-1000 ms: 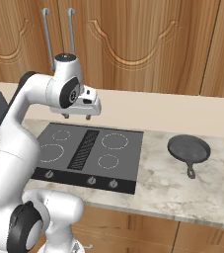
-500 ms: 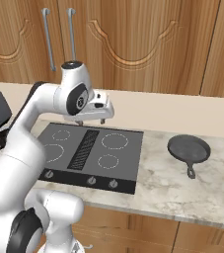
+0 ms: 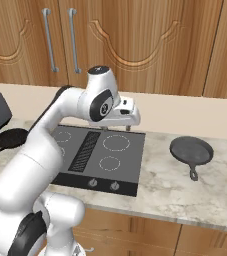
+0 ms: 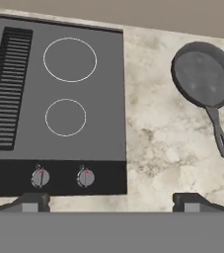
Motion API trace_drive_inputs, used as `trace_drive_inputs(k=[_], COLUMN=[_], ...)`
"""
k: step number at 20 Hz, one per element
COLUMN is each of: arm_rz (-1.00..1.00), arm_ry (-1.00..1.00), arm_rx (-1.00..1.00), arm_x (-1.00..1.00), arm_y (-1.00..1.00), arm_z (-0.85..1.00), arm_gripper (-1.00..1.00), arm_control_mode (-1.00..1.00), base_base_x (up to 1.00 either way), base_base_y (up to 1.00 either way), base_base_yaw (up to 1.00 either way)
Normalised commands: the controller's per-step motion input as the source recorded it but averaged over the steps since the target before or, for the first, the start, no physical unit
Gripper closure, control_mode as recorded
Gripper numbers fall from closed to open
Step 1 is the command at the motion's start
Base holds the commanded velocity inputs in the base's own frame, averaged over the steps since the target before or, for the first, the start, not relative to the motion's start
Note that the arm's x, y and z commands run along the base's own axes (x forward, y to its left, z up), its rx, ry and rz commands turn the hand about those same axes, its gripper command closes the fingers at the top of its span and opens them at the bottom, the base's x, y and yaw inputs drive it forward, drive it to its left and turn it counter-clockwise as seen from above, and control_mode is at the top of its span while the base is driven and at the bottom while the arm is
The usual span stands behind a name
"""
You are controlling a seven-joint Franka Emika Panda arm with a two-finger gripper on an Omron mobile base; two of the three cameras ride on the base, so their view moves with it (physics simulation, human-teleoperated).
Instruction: Place both pans onto different burners. Then place the onion and the steak on different pans.
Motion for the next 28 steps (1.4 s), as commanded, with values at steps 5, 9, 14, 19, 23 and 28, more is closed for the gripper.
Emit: trace_drive_inputs(k=[5, 9, 14, 19, 23, 28], arm_rz=[-0.06, -0.05, -0.07, -0.05, -0.02, -0.03], arm_ry=[0.00, 0.01, 0.04, 0.06, 0.05, 0.03], arm_rx=[0.00, 0.00, 0.00, 0.00, 0.00, 0.00], arm_x=[0.00, 0.00, 0.00, 0.00, 0.00, 0.00], arm_y=[-0.91, -0.77, -0.57, -0.52, -0.48, -0.32], arm_z=[0.00, 0.00, -0.03, -0.06, -0.27, -0.50], arm_gripper=[-1.00, -1.00, -1.00, -1.00, -1.00, -1.00], arm_control_mode=[-1.00, -1.00, -1.00, -1.00, -1.00, -1.00], base_base_x=[0.00, 0.00, 0.00, 0.00, 0.00, 0.00], base_base_y=[0.00, 0.00, 0.00, 0.00, 0.00, 0.00], base_base_yaw=[0.00, 0.00, 0.00, 0.00, 0.00, 0.00])
